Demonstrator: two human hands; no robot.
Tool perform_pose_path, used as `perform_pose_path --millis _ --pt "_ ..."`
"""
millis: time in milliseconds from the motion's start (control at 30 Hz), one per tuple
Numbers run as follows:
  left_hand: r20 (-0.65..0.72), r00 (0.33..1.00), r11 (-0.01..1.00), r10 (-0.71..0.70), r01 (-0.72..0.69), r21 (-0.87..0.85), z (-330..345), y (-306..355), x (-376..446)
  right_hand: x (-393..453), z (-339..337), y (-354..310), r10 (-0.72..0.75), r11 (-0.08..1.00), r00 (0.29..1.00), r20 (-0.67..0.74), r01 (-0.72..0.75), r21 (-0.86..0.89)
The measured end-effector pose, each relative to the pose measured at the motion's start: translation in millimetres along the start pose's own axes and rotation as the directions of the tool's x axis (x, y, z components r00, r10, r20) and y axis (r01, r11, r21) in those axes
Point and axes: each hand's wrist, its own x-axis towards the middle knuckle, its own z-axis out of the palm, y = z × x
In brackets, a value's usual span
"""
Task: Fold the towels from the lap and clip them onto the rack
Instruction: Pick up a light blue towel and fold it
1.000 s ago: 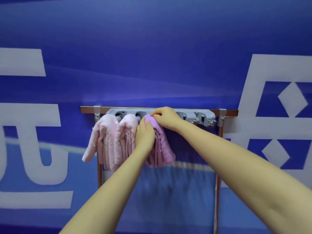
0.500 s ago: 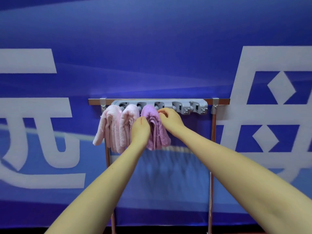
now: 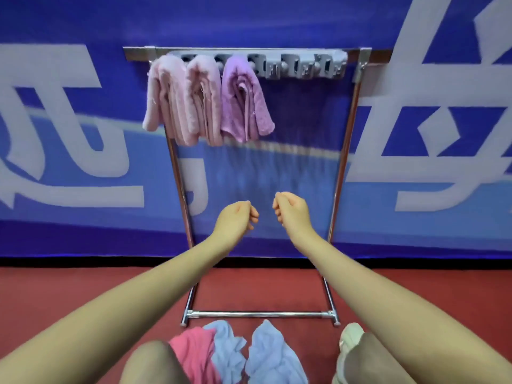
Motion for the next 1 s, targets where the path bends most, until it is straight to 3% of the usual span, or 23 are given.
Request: perform_pose_path --millis 200,300,533,633,700,733,767,800,833,867,900,933,1000 --pt "0.129 0.955 0.959 -0.269 0.253 0.126 36.8 -134.4 -12.4 -46.4 -2.1 143.2 0.275 0.954 0.961 -0.009 -0.274 -0.119" --pt "0.123 0.912 0.915 -0.39 0.368 0.167 59.9 -198.5 -15.1 -64.1 -1.8 211.2 0.403 0.904 0.915 -0.012 -0.4 -0.152" --pt "0.122 0.769 0.766 -0.628 0.582 0.274 99.5 -340.0 -9.9 -102.7 -15.3 368.6 0.713 0.644 0.696 -0.084 -0.697 -0.315" --pt "0.091 0.752 0.721 -0.652 0.579 0.381 120.8 -402.8 -3.5 -119.9 -23.4 427.8 0.757 0.548 0.649 -0.081 -0.697 -0.463" --pt "0.093 0.747 0.738 -0.658 0.615 0.279 136.1 -436.9 0.5 -129.0 -24.6 462.4 0.717 0.524 0.691 -0.088 -0.619 -0.585" --pt "0.21 0.669 0.699 -0.713 0.654 0.288 142.6 -452.9 10.5 -131.6 -24.1 481.9 0.774 0.507 0.63 -0.068 -0.68 -0.53" --pt "0.213 0.732 0.741 -0.647 0.538 0.402 151.4 -470.0 16.7 -133.8 -24.0 512.8 0.777 0.517 0.628 -0.041 -0.673 -0.529" --pt "0.164 0.838 0.799 -0.521 0.412 0.437 156.7 -485.8 16.5 -138.4 -25.0 535.6 0.726 0.574 0.686 -0.043 -0.639 -0.512" --pt "0.164 0.771 0.763 -0.616 0.531 0.369 162.2 -489.6 16.0 -144.9 -27.1 545.9 0.72 0.551 0.691 -0.064 -0.626 -0.551" --pt "0.167 0.685 0.694 -0.709 0.636 0.338 172.7 -484.7 12.6 -146.6 -28.1 545.5 0.807 0.505 0.589 -0.036 -0.722 -0.473" --pt "0.05 0.738 0.679 -0.673 0.59 0.438 180.2 -492.6 13.5 -147.8 -27.7 537.2 0.794 0.484 0.601 -0.094 -0.717 -0.502" --pt "0.037 0.755 0.629 -0.655 0.518 0.58 186.4 -498.1 12.7 -149.8 -27.7 539.5 0.768 0.445 0.602 -0.218 -0.747 -0.494" --pt "0.1 0.738 0.582 -0.668 0.435 0.687 195.6 -515.1 15.3 -156.6 -29.6 553.1 0.838 0.297 0.459 -0.297 -0.839 -0.456"
